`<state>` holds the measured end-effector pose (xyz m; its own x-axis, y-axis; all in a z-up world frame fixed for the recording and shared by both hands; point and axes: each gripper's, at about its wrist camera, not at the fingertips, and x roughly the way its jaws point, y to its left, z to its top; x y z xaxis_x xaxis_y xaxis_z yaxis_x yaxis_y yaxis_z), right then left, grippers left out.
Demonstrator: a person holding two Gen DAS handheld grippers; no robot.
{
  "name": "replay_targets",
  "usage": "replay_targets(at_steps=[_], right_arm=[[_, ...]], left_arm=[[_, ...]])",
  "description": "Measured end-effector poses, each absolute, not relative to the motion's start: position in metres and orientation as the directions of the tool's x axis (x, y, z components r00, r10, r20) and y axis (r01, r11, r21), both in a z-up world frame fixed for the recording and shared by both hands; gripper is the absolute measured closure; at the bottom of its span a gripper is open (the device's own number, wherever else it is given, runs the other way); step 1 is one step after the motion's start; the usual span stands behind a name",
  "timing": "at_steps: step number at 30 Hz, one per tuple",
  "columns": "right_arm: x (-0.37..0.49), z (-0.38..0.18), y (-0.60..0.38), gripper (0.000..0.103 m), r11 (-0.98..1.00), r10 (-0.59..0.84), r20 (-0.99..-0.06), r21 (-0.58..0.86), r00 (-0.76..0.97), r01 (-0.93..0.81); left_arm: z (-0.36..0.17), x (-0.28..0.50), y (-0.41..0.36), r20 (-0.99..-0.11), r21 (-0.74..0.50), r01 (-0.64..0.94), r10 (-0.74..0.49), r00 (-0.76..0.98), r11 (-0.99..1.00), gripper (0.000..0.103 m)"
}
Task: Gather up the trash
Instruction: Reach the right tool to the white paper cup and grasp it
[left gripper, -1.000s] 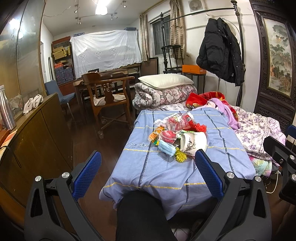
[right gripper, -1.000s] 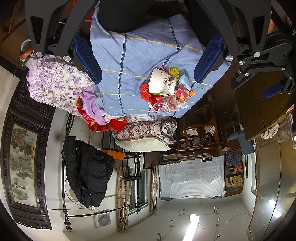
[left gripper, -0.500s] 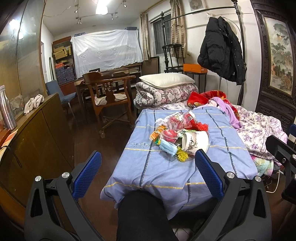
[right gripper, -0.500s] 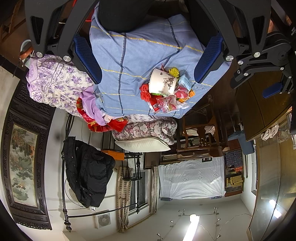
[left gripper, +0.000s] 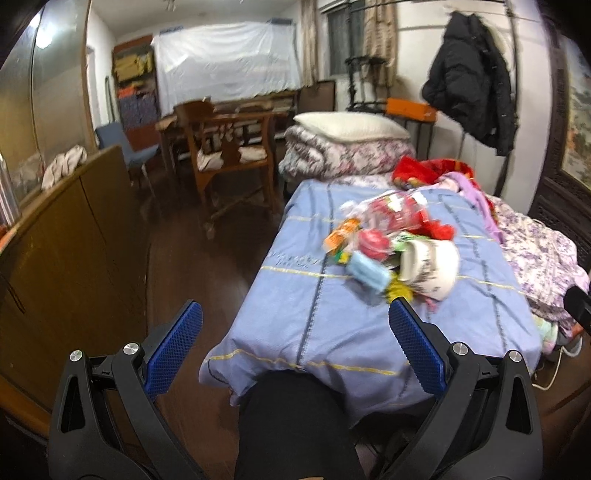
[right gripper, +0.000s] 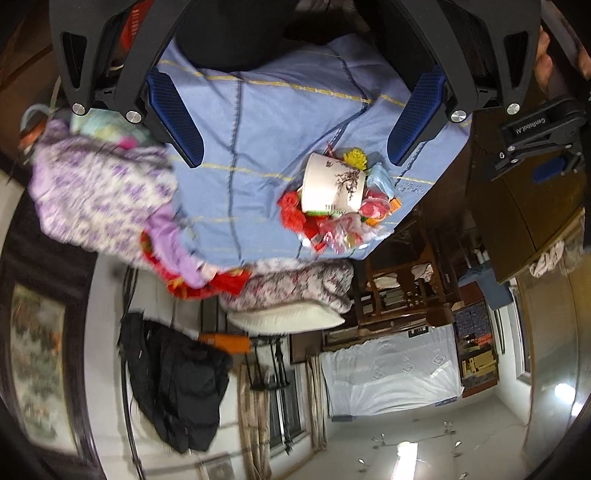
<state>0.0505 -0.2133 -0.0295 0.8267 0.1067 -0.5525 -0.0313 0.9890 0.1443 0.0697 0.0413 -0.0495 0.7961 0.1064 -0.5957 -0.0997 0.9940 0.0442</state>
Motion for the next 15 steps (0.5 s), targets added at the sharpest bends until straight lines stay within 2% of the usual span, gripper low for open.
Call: replay_targets(at_steps=[6, 10, 15], right_arm=[[0.101, -0.085, -0.205, 0.006, 0.978, 0.173, -0.639, 0.201, 0.749, -0.055], [0.126, -0.106, -0.196, 0.006, 0.97, 0.214, -0.662, 0.232, 0.719, -0.075], [0.159, -0.113, -0.179, 0.006, 0.961, 0.257, -0.675, 0.256, 0.692, -0.107]], left_arm=[[-0.093, 0.11, 0.045, -0.655, 0.017, -0.099, 0.086, 0.751, 0.995, 0.006], [-0.13, 0.129, 0.041, -0.68, 0.013, -0.09, 0.075, 0.729, 0.996, 0.006], [-0.156, 0.135, 0.041, -0.65, 0.021, -0.101, 0.09, 0.754, 0.995, 0.006]])
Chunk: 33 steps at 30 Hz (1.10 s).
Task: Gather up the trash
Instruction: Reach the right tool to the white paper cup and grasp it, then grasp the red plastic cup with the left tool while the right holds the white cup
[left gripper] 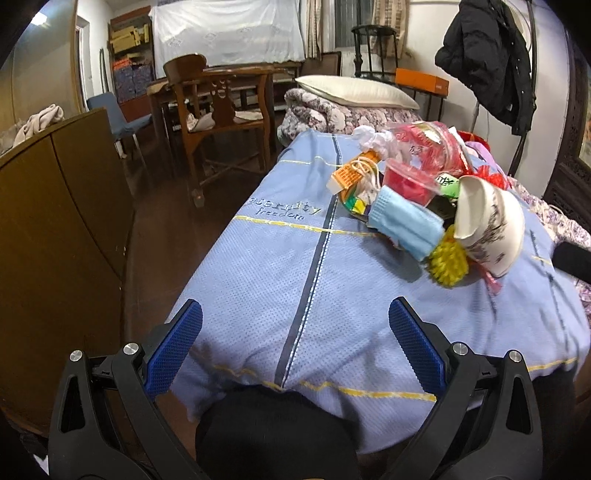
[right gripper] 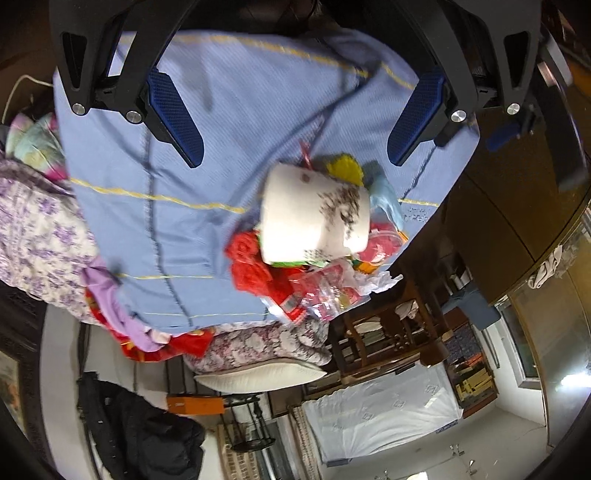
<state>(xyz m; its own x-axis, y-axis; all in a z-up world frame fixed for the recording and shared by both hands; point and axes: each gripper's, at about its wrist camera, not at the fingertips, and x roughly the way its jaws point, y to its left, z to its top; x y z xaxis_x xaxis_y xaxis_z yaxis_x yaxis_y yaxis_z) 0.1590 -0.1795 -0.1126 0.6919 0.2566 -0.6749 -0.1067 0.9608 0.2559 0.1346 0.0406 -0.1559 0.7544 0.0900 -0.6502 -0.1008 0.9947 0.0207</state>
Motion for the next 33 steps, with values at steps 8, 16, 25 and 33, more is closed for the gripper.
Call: replay_targets(at_steps=[8, 16, 25, 33], right_arm=[[0.21, -0.123, -0.154, 0.006, 0.97, 0.233, -0.699, 0.217, 0.676, -0.11], [0.229, -0.134, -0.152, 0.017, 0.958, 0.279, -0.693, 0.252, 0.665, -0.139], [0.175, -0.096, -0.199, 0.017, 0.973, 0.23, -0.647, 0.152, 0.727, -0.173], [0.166, -0.11, -0.256, 0.017, 0.972, 0.205, -0.673, 0.227, 0.711, -0.065]], left_arm=[[-0.179, 0.128, 0.052, -0.624, -0.039, -0.106, 0.059, 0.779, 0.994, 0.006], [-0.183, 0.128, 0.056, -0.635, -0.096, -0.098, 0.015, 0.772, 0.991, 0.006], [-0.175, 0.129, 0.058, -0.633, -0.146, -0.036, -0.066, 0.772, 0.989, 0.006], [-0.15, 0.17, 0.016, -0.635, -0.092, 0.104, -0.139, 0.76, 0.99, 0.006]])
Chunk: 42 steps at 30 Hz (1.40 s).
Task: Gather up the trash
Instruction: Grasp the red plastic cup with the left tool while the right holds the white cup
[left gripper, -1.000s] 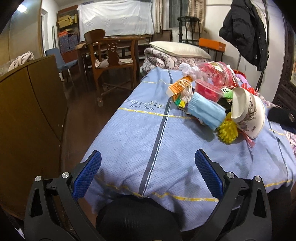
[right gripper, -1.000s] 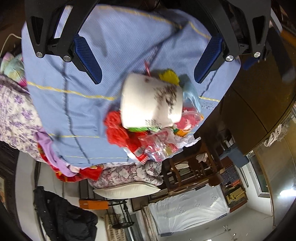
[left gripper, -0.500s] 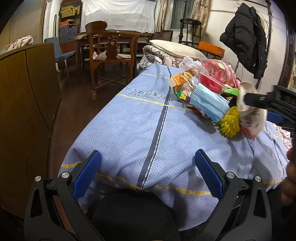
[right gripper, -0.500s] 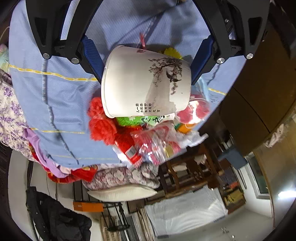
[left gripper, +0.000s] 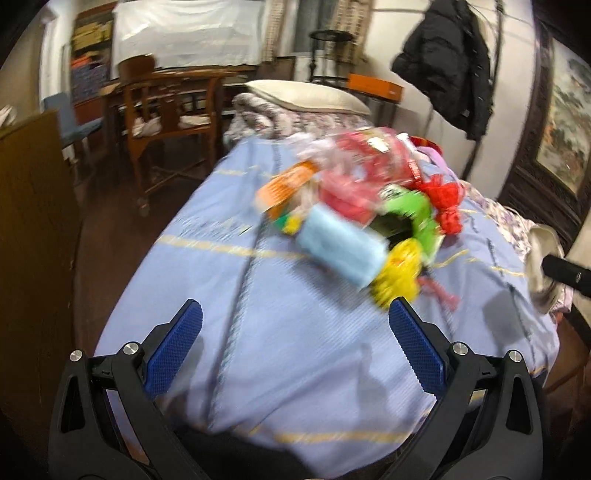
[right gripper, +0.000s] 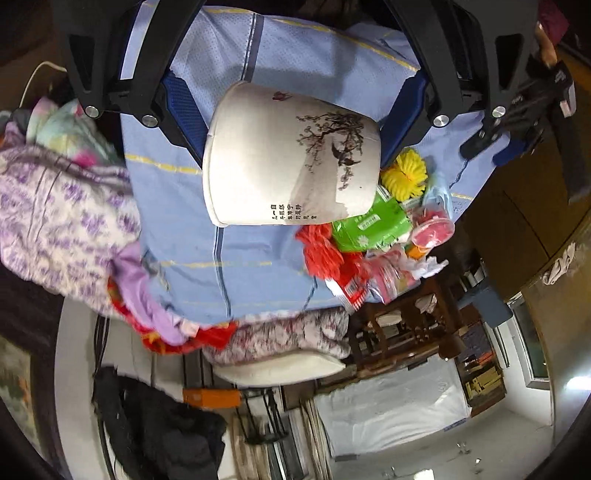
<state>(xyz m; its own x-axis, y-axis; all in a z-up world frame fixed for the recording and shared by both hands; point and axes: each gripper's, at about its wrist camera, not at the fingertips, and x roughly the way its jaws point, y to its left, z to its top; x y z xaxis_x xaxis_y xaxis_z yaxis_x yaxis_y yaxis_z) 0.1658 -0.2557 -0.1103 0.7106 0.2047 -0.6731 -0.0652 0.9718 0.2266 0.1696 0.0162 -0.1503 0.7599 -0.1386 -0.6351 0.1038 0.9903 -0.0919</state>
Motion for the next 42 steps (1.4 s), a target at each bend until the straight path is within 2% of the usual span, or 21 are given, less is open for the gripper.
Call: replay_targets(at_steps=[4, 7, 9, 12, 15, 19, 24, 27, 29, 31, 35, 38, 40, 42], right_arm=[[0.165, -0.107, -0.264, 0.017, 0.966, 0.222, -0.658, 0.25, 0.719, -0.07], [0.165, -0.106, -0.263, 0.017, 0.966, 0.219, -0.653, 0.248, 0.725, -0.069], [0.163, -0.105, -0.265, 0.017, 0.965, 0.22, -0.649, 0.253, 0.728, -0.066], [0.162, -0.102, -0.266, 0.017, 0.963, 0.225, -0.64, 0.263, 0.734, -0.066], [0.162, -0.102, -0.267, 0.017, 0.959, 0.236, -0.635, 0.273, 0.736, -0.072], [0.163, -0.104, -0.262, 0.017, 0.954, 0.256, -0.639, 0.286, 0.725, -0.085], [0.159, -0.101, -0.258, 0.017, 0.958, 0.251, -0.633, 0.269, 0.733, -0.096], [0.161, -0.104, -0.26, 0.017, 0.954, 0.259, -0.631, 0.284, 0.731, -0.093], [0.162, -0.109, -0.26, 0.017, 0.95, 0.269, -0.64, 0.299, 0.72, -0.09], [0.163, -0.11, -0.261, 0.017, 0.948, 0.273, -0.645, 0.306, 0.713, -0.087], [0.158, -0.102, -0.262, 0.017, 0.952, 0.265, -0.624, 0.291, 0.735, -0.096], [0.158, -0.099, -0.267, 0.017, 0.948, 0.272, -0.613, 0.305, 0.742, -0.095], [0.159, -0.097, -0.27, 0.017, 0.944, 0.279, -0.61, 0.316, 0.742, -0.095], [0.159, -0.096, -0.272, 0.017, 0.944, 0.279, -0.609, 0.316, 0.742, -0.095]], left_arm=[[-0.142, 0.199, -0.001, -0.641, -0.077, 0.148, -0.163, 0.75, 0.986, 0.006], [-0.149, 0.223, 0.003, -0.701, -0.053, 0.102, -0.11, 0.705, 0.993, 0.006], [-0.154, 0.221, 0.015, -0.709, -0.059, 0.092, -0.107, 0.697, 0.994, 0.006], [-0.165, 0.202, 0.04, -0.713, 0.003, 0.037, -0.024, 0.7, 0.999, 0.006], [-0.173, 0.189, 0.064, -0.741, -0.032, 0.014, -0.034, 0.67, 0.999, 0.006], [-0.163, 0.176, 0.068, -0.717, -0.079, 0.051, -0.092, 0.691, 0.996, 0.006], [-0.163, 0.163, 0.036, -0.694, -0.083, 0.143, -0.16, 0.702, 0.986, 0.006], [-0.177, 0.166, 0.017, -0.716, -0.065, 0.122, -0.132, 0.686, 0.99, 0.007], [-0.179, 0.171, 0.003, -0.7, -0.031, 0.09, -0.086, 0.708, 0.995, 0.007], [-0.179, 0.173, -0.012, -0.699, -0.03, 0.127, -0.112, 0.706, 0.991, 0.007], [-0.17, 0.163, -0.017, -0.649, 0.034, 0.115, -0.066, 0.758, 0.993, 0.007], [-0.157, 0.154, -0.011, -0.625, -0.018, 0.134, -0.115, 0.772, 0.991, 0.007], [-0.15, 0.145, -0.016, -0.612, -0.063, 0.217, -0.209, 0.762, 0.974, 0.007], [-0.149, 0.144, -0.036, -0.626, -0.045, 0.312, -0.271, 0.731, 0.949, 0.007]])
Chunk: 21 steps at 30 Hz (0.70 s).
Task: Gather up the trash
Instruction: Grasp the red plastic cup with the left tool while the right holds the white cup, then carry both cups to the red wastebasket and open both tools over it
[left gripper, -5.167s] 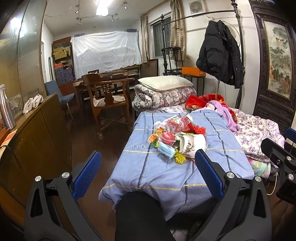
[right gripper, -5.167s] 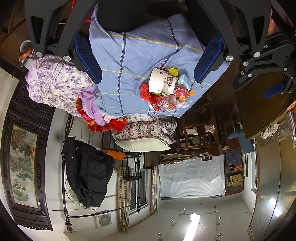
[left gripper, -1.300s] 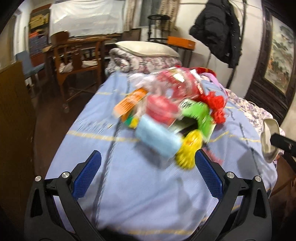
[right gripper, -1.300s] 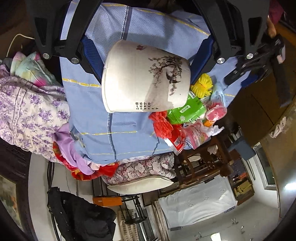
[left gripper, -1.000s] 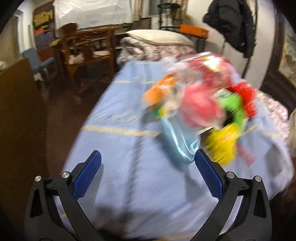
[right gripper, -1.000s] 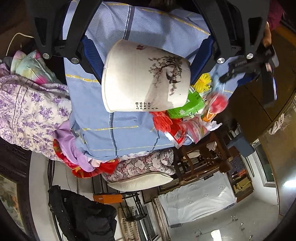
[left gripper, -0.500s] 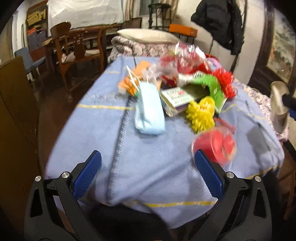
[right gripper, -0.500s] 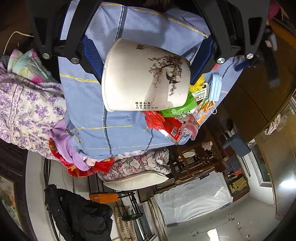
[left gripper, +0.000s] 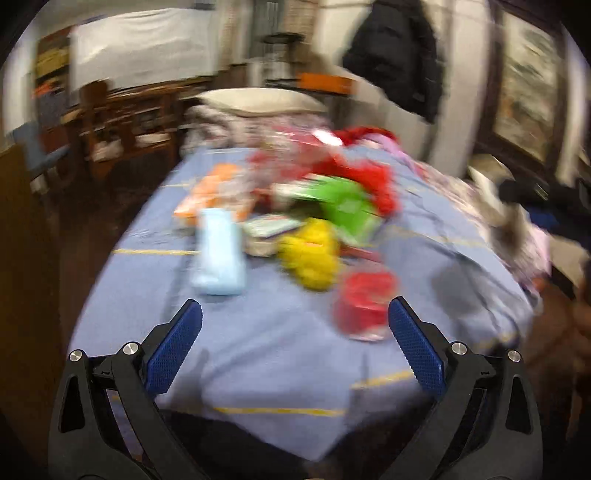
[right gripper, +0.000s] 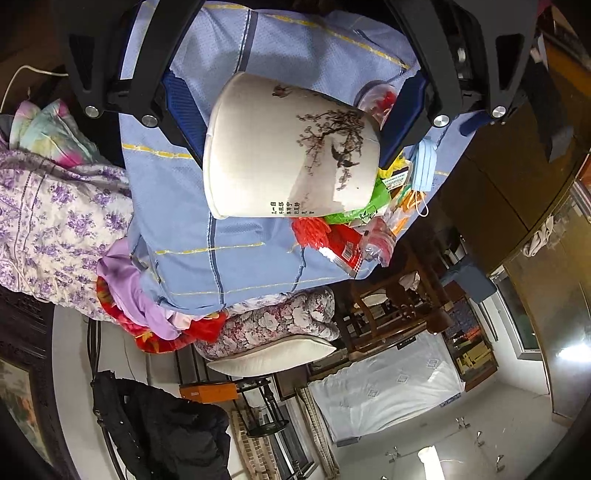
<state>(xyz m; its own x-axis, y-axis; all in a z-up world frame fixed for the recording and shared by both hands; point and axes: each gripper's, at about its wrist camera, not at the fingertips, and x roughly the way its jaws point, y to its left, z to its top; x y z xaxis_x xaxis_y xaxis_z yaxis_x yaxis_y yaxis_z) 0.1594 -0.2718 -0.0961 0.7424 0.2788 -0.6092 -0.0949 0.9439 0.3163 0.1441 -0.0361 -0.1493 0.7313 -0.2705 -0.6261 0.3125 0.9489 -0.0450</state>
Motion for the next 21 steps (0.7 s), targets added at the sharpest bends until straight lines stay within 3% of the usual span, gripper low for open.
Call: replay_targets(at_steps=[5, 9, 10, 17, 21], right_arm=[[0.149, -0.088, -0.285, 0.017, 0.954, 0.247, -0.61, 0.288, 0.753, -0.079], [0.128, -0.09, -0.305, 0.016, 0.965, 0.197, -0.623, 0.26, 0.757, -0.037], [0.123, -0.093, -0.312, 0.016, 0.963, 0.192, -0.631, 0.267, 0.752, -0.022], [0.079, -0.124, -0.384, 0.017, 0.905, 0.195, -0.683, 0.402, 0.704, 0.14], [0.046, -0.134, -0.417, 0.017, 0.892, 0.132, -0.707, 0.39, 0.694, 0.227]], left_arm=[[-0.161, 0.162, -0.071, -0.635, 0.0, 0.359, -0.278, 0.721, 0.933, 0.008], [-0.174, 0.183, -0.071, -0.68, -0.094, 0.379, -0.338, 0.651, 0.921, 0.044], [-0.176, 0.185, -0.07, -0.684, -0.111, 0.386, -0.353, 0.639, 0.916, 0.049], [-0.162, 0.157, -0.06, -0.651, -0.123, 0.386, -0.368, 0.664, 0.914, 0.049], [-0.144, 0.144, -0.06, -0.631, -0.139, 0.398, -0.39, 0.67, 0.907, 0.049]])
